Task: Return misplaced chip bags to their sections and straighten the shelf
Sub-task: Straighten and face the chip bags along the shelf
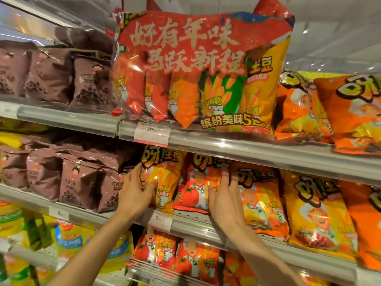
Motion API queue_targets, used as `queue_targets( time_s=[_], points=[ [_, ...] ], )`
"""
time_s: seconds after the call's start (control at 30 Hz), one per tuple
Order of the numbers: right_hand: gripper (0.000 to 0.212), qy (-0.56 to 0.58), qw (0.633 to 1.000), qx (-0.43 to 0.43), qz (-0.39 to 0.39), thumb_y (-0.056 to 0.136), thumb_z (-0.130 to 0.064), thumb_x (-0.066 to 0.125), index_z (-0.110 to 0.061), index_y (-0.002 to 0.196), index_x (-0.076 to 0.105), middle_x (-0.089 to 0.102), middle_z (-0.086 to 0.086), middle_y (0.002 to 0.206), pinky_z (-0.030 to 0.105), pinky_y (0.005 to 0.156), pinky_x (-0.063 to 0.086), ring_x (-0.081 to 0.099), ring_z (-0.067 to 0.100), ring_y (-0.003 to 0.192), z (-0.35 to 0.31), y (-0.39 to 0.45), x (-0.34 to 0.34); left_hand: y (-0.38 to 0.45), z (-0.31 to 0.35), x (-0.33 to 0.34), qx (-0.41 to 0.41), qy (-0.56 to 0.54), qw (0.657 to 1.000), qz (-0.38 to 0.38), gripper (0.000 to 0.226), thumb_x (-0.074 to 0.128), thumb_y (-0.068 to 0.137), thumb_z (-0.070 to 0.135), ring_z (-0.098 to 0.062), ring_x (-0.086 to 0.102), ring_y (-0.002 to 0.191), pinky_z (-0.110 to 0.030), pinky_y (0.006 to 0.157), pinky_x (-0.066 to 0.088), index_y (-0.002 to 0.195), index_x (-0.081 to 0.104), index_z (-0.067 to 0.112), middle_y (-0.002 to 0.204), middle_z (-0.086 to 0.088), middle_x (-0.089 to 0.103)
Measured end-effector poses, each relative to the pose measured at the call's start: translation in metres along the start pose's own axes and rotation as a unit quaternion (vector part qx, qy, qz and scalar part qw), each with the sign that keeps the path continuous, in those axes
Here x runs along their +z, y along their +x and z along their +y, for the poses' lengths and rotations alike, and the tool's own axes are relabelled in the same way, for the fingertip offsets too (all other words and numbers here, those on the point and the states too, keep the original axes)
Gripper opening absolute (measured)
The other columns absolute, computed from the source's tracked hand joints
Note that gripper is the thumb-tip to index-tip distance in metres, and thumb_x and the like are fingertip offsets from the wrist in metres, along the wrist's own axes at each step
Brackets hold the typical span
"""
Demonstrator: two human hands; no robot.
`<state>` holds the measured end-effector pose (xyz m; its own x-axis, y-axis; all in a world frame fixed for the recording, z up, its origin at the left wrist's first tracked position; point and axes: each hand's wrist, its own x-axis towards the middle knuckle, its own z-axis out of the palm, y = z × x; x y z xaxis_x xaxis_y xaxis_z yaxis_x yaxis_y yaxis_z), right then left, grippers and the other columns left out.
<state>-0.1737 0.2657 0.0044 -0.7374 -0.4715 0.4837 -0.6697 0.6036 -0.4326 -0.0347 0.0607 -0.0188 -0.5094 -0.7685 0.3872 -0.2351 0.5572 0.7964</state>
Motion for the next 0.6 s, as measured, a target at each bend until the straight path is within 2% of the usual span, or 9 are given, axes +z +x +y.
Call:
queue_targets(
  time_s=[0.07, 0.17, 0.27, 0.33, 0.4, 0.5, 0.6],
  points=[
    [0.053, -0.043, 0.998, -0.034, 0.014, 0.101, -0.031, 0.048, -0.009, 0.147, 0.033, 0.033, 0.026, 0.147, 0.047, 0.106, 0.041, 0.037, 0.042, 0.134, 0.000, 0.000, 0.000, 0.005, -0.003, -0.003, -0.003, -0.017, 1.000, -0.004, 0.084, 0.064, 0.088, 0.057, -0.025, 0.037, 0.142, -0.052, 0.114, 0.035, 0.155, 0.023, 0.026, 0.156, -0.006, 0.036],
    [0.051, -0.063, 0.990, -0.107, 0.072, 0.092, -0.027, 0.061, -0.008, 0.137, 0.048, 0.048, 0.024, 0.134, 0.048, 0.099, 0.047, 0.047, 0.040, 0.123, 0.000, 0.000, 0.001, 0.007, -0.003, -0.009, -0.012, -0.045, 0.999, -0.026, 0.082, 0.060, 0.091, 0.056, -0.022, 0.041, 0.138, -0.043, 0.112, 0.036, 0.156, 0.022, 0.024, 0.156, -0.006, 0.038],
    [0.042, -0.043, 0.977, -0.193, 0.080, 0.092, -0.029, 0.058, -0.014, 0.130, 0.052, 0.053, 0.012, 0.129, 0.043, 0.099, 0.046, 0.049, 0.030, 0.120, -0.012, -0.005, 0.000, 0.006, -0.005, -0.011, -0.011, -0.060, 0.997, -0.050, 0.073, 0.054, 0.096, 0.051, -0.017, 0.046, 0.129, -0.037, 0.104, 0.036, 0.157, 0.022, 0.025, 0.156, -0.005, 0.039],
    [0.037, -0.009, 0.971, -0.230, 0.061, 0.095, -0.030, 0.053, -0.016, 0.128, 0.053, 0.054, 0.005, 0.127, 0.038, 0.097, 0.047, 0.051, 0.025, 0.115, -0.023, -0.008, 0.002, 0.006, -0.007, -0.011, -0.010, -0.060, 0.997, -0.053, 0.073, 0.053, 0.095, 0.052, -0.022, 0.044, 0.137, -0.039, 0.109, 0.034, 0.156, 0.023, 0.025, 0.157, -0.004, 0.039],
    [0.041, 0.028, 0.975, -0.221, 0.016, 0.098, -0.034, 0.050, -0.016, 0.135, 0.051, 0.053, 0.004, 0.133, 0.033, 0.099, 0.046, 0.052, 0.022, 0.120, -0.039, -0.010, 0.006, 0.007, -0.008, -0.013, -0.008, -0.076, 0.996, -0.054, 0.071, 0.056, 0.095, 0.049, -0.018, 0.044, 0.136, -0.037, 0.109, 0.035, 0.155, 0.026, 0.025, 0.153, 0.000, 0.043],
    [0.058, 0.035, 0.983, -0.162, -0.075, 0.100, -0.045, 0.045, -0.017, 0.150, 0.034, 0.044, 0.003, 0.148, 0.030, 0.112, 0.031, 0.038, 0.020, 0.139, -0.058, -0.009, 0.017, 0.006, -0.007, -0.016, 0.003, -0.101, 0.994, -0.046, 0.071, 0.061, 0.091, 0.050, -0.012, 0.051, 0.128, -0.038, 0.109, 0.042, 0.152, 0.032, 0.027, 0.144, 0.007, 0.051],
    [0.071, 0.046, 0.983, -0.125, -0.126, 0.098, -0.053, 0.044, -0.018, 0.156, 0.021, 0.036, 0.002, 0.157, 0.032, 0.117, 0.025, 0.028, 0.021, 0.146, -0.067, -0.007, 0.023, 0.005, -0.007, -0.022, 0.024, -0.102, 0.994, -0.025, 0.055, 0.063, 0.090, 0.050, -0.005, 0.058, 0.119, -0.036, 0.102, 0.049, 0.139, 0.038, 0.047, 0.128, 0.020, 0.057]
  ],
)
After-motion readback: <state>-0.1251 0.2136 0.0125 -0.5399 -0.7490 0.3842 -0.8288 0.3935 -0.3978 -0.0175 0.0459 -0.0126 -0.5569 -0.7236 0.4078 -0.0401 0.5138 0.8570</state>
